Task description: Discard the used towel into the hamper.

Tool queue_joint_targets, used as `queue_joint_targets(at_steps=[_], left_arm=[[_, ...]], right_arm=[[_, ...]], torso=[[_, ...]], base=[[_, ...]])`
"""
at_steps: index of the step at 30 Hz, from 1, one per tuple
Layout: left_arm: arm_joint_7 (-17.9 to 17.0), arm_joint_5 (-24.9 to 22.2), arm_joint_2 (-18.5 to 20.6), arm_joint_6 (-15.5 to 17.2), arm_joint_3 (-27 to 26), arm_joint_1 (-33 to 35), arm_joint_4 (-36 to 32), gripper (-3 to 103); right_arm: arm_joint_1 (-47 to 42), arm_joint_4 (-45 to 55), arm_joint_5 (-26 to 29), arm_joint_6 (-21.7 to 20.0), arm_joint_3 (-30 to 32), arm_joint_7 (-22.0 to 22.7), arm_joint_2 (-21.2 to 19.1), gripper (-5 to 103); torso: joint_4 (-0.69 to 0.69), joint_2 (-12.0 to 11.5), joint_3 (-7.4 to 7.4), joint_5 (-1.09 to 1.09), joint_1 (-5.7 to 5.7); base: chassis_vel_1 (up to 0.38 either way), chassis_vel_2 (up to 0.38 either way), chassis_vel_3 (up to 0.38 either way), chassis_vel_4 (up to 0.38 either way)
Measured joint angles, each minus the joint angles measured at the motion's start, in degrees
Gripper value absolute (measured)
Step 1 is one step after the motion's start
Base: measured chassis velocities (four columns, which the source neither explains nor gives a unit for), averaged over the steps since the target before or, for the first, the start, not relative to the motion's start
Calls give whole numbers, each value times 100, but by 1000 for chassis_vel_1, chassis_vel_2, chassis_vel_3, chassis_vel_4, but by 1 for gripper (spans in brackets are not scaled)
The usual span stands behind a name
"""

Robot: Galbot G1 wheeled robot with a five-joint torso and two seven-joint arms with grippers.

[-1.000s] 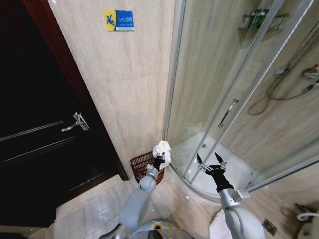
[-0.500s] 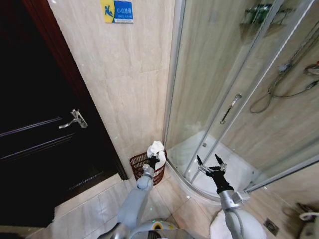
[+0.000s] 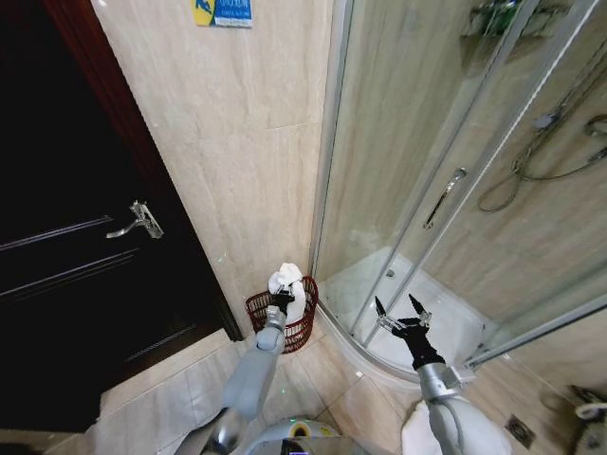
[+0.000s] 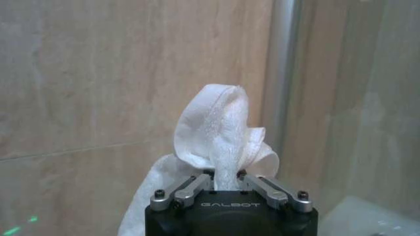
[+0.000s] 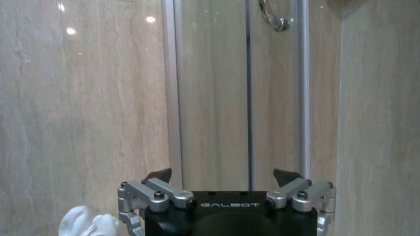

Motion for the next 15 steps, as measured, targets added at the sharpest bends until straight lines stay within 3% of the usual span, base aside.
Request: queue_joint_targets(at_steps=[15], left_arm=[[90, 703, 0, 236, -171, -89, 417, 11]], right_arm=[[30, -1, 6, -1, -25, -1, 19, 100]], torso=[[-1, -342, -182, -1, -159]], base=[[0, 0, 0, 0]])
